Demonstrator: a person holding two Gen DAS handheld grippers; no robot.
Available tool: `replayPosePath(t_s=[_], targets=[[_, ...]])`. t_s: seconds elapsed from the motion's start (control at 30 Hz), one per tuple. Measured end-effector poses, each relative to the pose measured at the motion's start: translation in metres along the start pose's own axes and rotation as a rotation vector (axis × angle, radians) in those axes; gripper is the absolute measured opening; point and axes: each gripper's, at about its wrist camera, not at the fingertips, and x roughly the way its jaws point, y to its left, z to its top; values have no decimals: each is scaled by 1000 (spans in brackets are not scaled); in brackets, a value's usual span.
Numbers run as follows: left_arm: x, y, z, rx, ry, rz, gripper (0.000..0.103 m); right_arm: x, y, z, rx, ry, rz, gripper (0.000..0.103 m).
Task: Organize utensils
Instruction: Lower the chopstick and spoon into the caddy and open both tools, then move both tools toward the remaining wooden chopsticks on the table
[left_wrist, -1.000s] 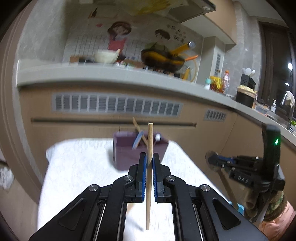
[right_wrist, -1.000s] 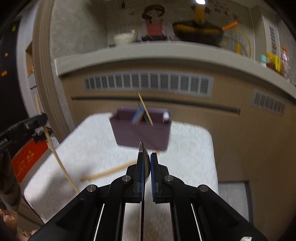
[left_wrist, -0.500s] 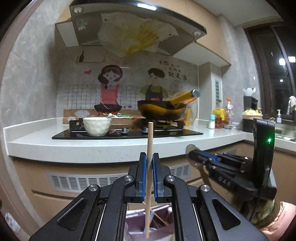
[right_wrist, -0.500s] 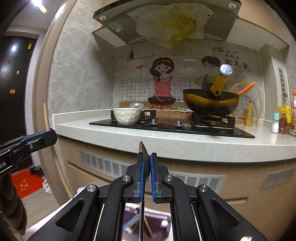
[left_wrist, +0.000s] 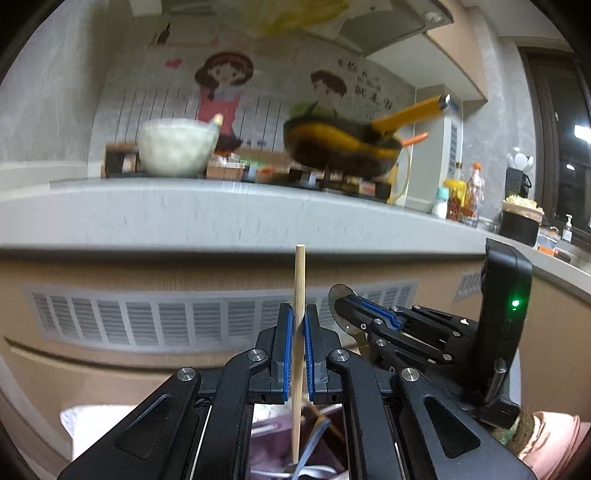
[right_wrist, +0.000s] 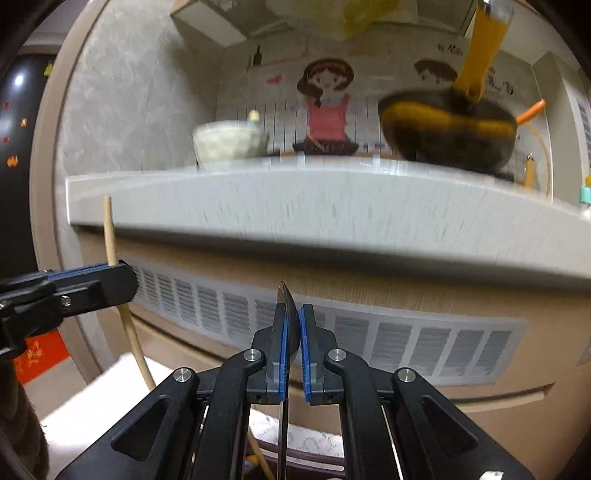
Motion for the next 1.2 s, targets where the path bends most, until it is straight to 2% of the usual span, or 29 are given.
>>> replayPosePath(t_s=[0.27, 0.43, 0.47, 0.5, 0.53, 0.57, 0.6, 0.63, 0.7, 0.8, 0.93, 0.97, 1.1, 1.2], targets=[[31, 11, -51, -38, 110, -15, 7, 23, -4, -49, -12, 109, -1, 6], [36, 12, -71, -55, 184, -16, 9, 26, -9, -56, 13, 147, 20, 7], [33, 12, -73, -49, 188, -13, 10, 25, -12, -57, 24, 163, 32, 7], [29, 11, -77, -38, 193, -6, 17, 22, -13, -61, 35, 187, 51, 7], [27, 12, -79, -32, 197, -3, 22, 18, -15, -64, 40, 208, 60, 10], [22, 12, -82, -26, 202, 2, 32, 15, -15, -66, 39, 226, 65, 14], [18, 13, -85, -23, 207, 8, 40, 10, -15, -69, 35, 246, 60, 25], [12, 14, -88, -18, 213, 16, 42, 4, -16, -73, 30, 252, 45, 37], [1, 15, -96, -12, 227, 32, 45, -14, -16, -81, 16, 261, 0, 44], [-21, 18, -108, -17, 241, 57, 52, -43, -13, -94, -4, 293, -54, 44], [-52, 22, -132, -39, 267, 104, 61, -74, 4, -121, -27, 380, -85, 56], [-58, 23, -138, -41, 280, 118, 62, -76, 10, -127, -33, 401, -86, 56], [-69, 22, -171, -46, 371, 164, 65, -70, 41, -171, -13, 575, -49, 57], [-71, 19, -188, -52, 423, 181, 66, -60, 56, -195, 36, 645, -48, 57]])
